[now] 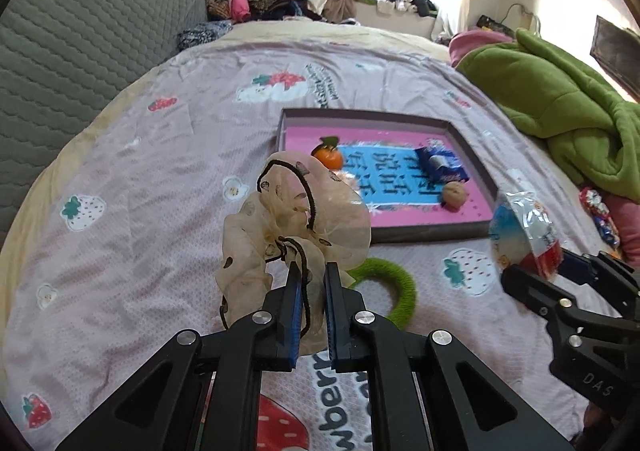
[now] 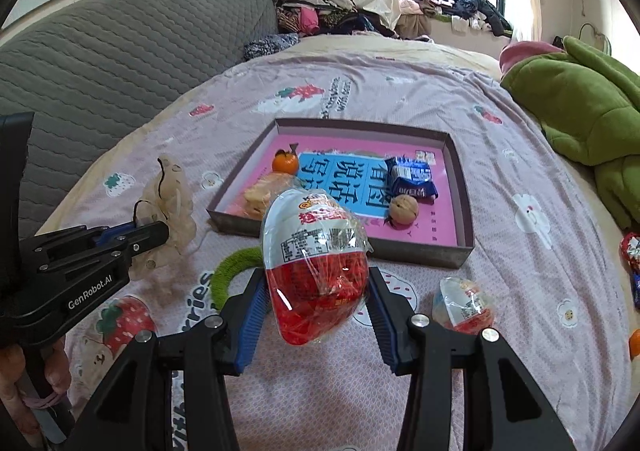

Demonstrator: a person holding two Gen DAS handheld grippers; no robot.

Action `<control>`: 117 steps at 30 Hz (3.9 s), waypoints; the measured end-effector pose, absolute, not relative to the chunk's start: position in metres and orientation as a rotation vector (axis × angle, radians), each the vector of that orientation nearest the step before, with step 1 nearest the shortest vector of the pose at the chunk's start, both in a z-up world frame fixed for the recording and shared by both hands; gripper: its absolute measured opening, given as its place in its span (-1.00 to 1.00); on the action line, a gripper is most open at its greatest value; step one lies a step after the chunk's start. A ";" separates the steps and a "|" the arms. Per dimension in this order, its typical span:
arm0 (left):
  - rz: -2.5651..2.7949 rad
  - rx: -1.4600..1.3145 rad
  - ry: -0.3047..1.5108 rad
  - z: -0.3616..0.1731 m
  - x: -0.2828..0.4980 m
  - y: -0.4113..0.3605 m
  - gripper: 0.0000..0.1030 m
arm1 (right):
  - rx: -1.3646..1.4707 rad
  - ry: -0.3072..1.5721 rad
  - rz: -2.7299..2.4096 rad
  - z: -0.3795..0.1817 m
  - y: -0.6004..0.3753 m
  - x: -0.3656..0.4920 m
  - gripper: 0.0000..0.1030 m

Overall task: Organize objects
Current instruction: 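Lift the candy egg and scrunchie and carry both over the pink tray, then lower the scrunchie and candy egg onto the book and open both grippers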

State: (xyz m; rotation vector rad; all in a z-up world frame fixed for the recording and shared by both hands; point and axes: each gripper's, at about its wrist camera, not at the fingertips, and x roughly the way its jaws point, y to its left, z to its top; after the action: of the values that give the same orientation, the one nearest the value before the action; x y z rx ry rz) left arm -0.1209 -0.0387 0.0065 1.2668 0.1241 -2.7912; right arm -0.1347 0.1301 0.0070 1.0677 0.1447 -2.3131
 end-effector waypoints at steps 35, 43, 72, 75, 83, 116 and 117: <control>-2.901 1.076 0.018 0.105 -0.149 0.010 -0.81 | 0.856 0.137 -2.425 0.105 0.156 -0.156 -0.06; -2.893 1.145 0.041 0.084 -0.207 0.019 -0.81 | 0.915 0.174 -2.435 0.086 0.153 -0.207 -0.06; -2.746 1.538 -0.096 -0.058 -0.305 0.050 -0.70 | 1.287 0.274 -2.360 -0.055 0.140 -0.297 -0.05; -2.743 1.541 -0.117 -0.060 -0.305 0.053 -0.64 | 1.300 0.282 -2.363 -0.057 0.140 -0.298 -0.05; -2.718 1.566 -0.143 -0.066 -0.304 0.055 -0.48 | 1.365 0.281 -2.353 -0.061 0.141 -0.302 -0.04; -2.796 1.476 -0.020 0.005 -0.264 0.029 0.18 | 1.238 0.195 -2.399 0.007 0.160 -0.263 0.10; -2.805 1.459 -0.018 0.012 -0.260 0.029 0.18 | 1.224 0.194 -2.401 0.012 0.159 -0.261 0.10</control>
State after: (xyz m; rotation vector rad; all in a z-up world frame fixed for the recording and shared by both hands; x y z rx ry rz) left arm -0.2605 0.0285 0.0122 1.4587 -0.0181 -2.8049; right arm -0.2606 0.1592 0.0118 1.2239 0.1935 -2.4011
